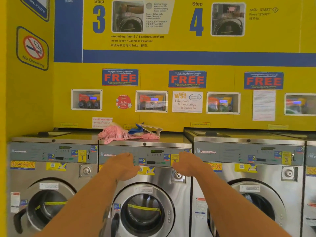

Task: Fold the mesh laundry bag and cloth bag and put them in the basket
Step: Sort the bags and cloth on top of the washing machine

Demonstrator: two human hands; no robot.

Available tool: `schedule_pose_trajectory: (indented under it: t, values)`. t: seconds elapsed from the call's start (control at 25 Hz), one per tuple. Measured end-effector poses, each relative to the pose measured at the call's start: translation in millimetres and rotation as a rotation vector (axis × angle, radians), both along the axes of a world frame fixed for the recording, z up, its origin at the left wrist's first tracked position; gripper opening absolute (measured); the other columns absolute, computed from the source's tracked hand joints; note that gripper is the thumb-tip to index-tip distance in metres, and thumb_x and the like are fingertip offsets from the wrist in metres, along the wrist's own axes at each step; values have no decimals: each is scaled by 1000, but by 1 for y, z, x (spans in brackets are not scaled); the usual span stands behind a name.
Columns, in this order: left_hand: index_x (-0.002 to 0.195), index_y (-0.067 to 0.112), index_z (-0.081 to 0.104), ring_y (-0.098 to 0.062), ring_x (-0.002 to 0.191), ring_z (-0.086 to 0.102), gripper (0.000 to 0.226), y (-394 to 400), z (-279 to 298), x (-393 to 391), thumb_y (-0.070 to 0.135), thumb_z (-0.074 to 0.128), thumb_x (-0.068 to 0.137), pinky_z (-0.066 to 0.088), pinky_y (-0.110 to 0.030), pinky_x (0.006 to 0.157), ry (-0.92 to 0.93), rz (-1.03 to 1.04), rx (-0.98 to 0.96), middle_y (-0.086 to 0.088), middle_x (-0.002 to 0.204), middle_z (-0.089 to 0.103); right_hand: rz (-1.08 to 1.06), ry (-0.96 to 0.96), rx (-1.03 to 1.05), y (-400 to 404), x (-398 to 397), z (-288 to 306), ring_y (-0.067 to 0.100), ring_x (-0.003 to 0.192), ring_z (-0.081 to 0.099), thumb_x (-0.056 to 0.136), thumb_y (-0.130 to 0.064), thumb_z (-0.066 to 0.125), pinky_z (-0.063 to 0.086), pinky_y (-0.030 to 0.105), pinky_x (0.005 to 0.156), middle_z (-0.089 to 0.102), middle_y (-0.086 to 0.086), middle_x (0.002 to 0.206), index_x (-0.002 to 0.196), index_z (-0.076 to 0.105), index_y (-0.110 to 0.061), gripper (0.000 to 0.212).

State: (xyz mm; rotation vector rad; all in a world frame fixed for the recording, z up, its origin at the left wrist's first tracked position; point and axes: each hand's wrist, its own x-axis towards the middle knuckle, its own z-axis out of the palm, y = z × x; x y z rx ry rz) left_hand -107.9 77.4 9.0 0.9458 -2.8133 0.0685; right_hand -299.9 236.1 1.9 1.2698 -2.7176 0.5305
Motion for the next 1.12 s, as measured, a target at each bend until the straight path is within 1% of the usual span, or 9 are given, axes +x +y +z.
schedule_pose_trajectory:
  t: [0.12, 0.36, 0.44, 0.56, 0.72, 0.8, 0.92, 1.0, 1.12]
  values:
    - [150, 15, 30, -28, 142, 34, 65, -4, 3, -11, 52, 38, 97, 29, -40, 116, 50, -7, 45, -8, 158, 32, 18, -57, -11, -5, -9, -1, 26, 95, 56, 79, -44, 44, 48, 44, 88, 61, 8, 107, 102, 52, -19, 35]
    - [138, 15, 49, -31, 127, 50, 49, -34, -2, -41, 33, 52, 93, 42, -40, 103, 165, -50, 127, -11, 142, 52, 161, -190, -176, -46, -18, -9, 19, 105, 54, 94, -33, 53, 44, 30, 85, 60, -1, 129, 133, 53, -23, 40]
    - [137, 17, 51, -30, 126, 50, 47, -51, -1, -50, 29, 53, 92, 43, -38, 102, 233, -72, 141, -8, 141, 53, 202, -213, -198, -71, -20, -12, 21, 115, 54, 96, -30, 55, 44, 29, 92, 56, -6, 134, 138, 49, -22, 44]
    - [135, 17, 54, -27, 127, 50, 45, -93, 2, -65, 26, 55, 91, 43, -36, 103, 392, -112, 197, -7, 142, 52, 257, -111, -305, -120, -23, -10, 20, 128, 48, 94, -23, 59, 36, 24, 98, 51, -1, 141, 142, 48, -19, 49]
    - [109, 29, 68, -20, 102, 64, 24, -150, 12, -89, 18, 55, 92, 53, -37, 91, 732, -213, 349, 0, 115, 69, 341, 46, -478, -199, -48, 7, 4, 110, 47, 90, -15, 59, 33, 10, 83, 52, -12, 125, 129, 57, -26, 40]
    - [99, 32, 68, -15, 92, 65, 20, -179, 23, -99, 17, 56, 93, 53, -28, 82, 855, -266, 397, 5, 102, 70, 347, 100, -504, -236, -66, 21, 9, 111, 50, 87, -14, 57, 38, 15, 85, 54, -8, 125, 126, 58, -27, 40]
    - [102, 22, 71, -2, 81, 59, 16, -232, 42, -119, 15, 59, 92, 40, -3, 62, 968, -317, 414, 12, 93, 66, 343, 192, -569, -285, -89, 41, 17, 113, 52, 86, -10, 60, 41, 29, 93, 55, -5, 118, 125, 60, -18, 40]
    - [102, 21, 70, 2, 79, 56, 18, -261, 48, -140, 12, 58, 92, 40, -2, 59, 981, -337, 418, 12, 93, 64, 311, 203, -569, -310, -107, 46, 21, 115, 53, 86, -10, 62, 41, 32, 95, 57, 2, 122, 127, 59, -16, 42]
    - [104, 23, 68, -7, 83, 58, 20, -299, 47, -186, 10, 60, 90, 42, -9, 64, 1005, -355, 434, 6, 98, 64, 245, 233, -568, -342, -150, 47, 25, 117, 50, 84, -16, 61, 42, 36, 95, 55, 5, 126, 129, 55, -21, 45]
